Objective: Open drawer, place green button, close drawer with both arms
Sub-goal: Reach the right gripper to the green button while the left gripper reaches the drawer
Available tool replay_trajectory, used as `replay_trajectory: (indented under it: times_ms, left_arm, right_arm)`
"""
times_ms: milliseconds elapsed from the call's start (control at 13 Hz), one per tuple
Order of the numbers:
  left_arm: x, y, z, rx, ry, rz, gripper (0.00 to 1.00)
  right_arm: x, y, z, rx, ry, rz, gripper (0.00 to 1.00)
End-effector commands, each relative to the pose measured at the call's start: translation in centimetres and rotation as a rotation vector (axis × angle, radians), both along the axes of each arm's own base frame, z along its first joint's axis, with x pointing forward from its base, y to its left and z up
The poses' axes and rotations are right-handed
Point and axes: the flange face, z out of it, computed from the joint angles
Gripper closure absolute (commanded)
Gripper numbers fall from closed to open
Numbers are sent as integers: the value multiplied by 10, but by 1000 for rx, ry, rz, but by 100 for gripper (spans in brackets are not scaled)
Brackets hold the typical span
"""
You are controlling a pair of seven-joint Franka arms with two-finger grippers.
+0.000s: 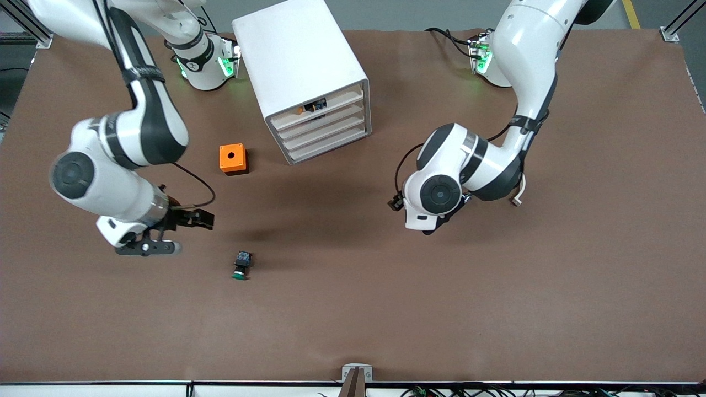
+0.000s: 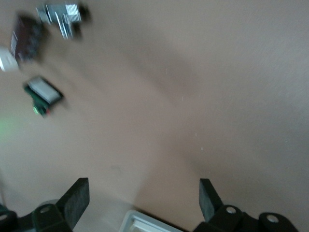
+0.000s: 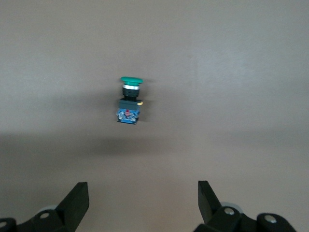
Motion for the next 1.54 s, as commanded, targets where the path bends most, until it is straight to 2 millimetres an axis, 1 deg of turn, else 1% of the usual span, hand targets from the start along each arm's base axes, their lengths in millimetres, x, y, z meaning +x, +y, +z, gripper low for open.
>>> replay_trajectory:
  times_ms: [0, 154, 308, 385, 462, 538, 615, 769, 846, 923, 1000, 1077, 1154, 1231, 1308, 1385, 1462]
  left_arm:
    - [-14, -26, -15, 38, 60, 140, 0]
    - [-35, -51, -29, 78, 149, 294, 0]
    - [-45, -61, -53, 138, 252, 460, 0]
    - [-51, -67, -61, 143, 308, 515, 0]
    - [-56, -69, -67, 142, 357, 550, 1]
    - [-63, -70, -80, 160, 421, 602, 2]
    - [-72, -80, -92, 183, 498, 674, 2]
    - [-82, -90, -112, 244, 644, 830, 4]
    - [-84, -91, -120, 288, 687, 891, 6]
    - [-88, -94, -125, 339, 707, 936, 12]
    - [-94, -100, -128, 384, 734, 979, 15]
    - [-97, -103, -130, 412, 770, 1020, 20]
    - [-97, -106, -129, 420, 811, 1054, 20]
    - [-97, -108, -127, 420, 841, 1073, 20]
    - [-99, -112, -126, 419, 856, 1078, 21]
    - [-107, -119, -127, 420, 866, 1069, 25]
    - [-115, -124, -135, 436, 870, 1060, 27]
  right_arm:
    - [10, 24, -57, 4, 7, -96, 0]
    - [13, 36, -102, 32, 26, -152, 0]
    - [18, 41, -135, 61, 1, -181, 0]
    - [19, 37, -153, 61, -4, -195, 0]
    - [19, 37, -162, 66, 8, -222, 0]
    - [19, 38, -166, 77, 17, -263, 0]
    - [18, 44, -166, 76, 10, -268, 0]
    - [21, 38, -175, 73, -15, -275, 7]
    - [22, 33, -180, 72, -20, -280, 15]
    - [24, 27, -181, 68, -19, -274, 34]
    - [28, 26, -175, 70, -27, -274, 60]
    - [28, 25, -173, 69, -16, -276, 75]
    - [29, 25, -170, 72, -4, -287, 86]
    - [30, 24, -170, 75, 0, -309, 95]
    - [30, 20, -169, 74, 3, -342, 98]
    - [30, 20, -169, 73, 3, -348, 100]
    - [32, 19, -164, 77, -4, -347, 100]
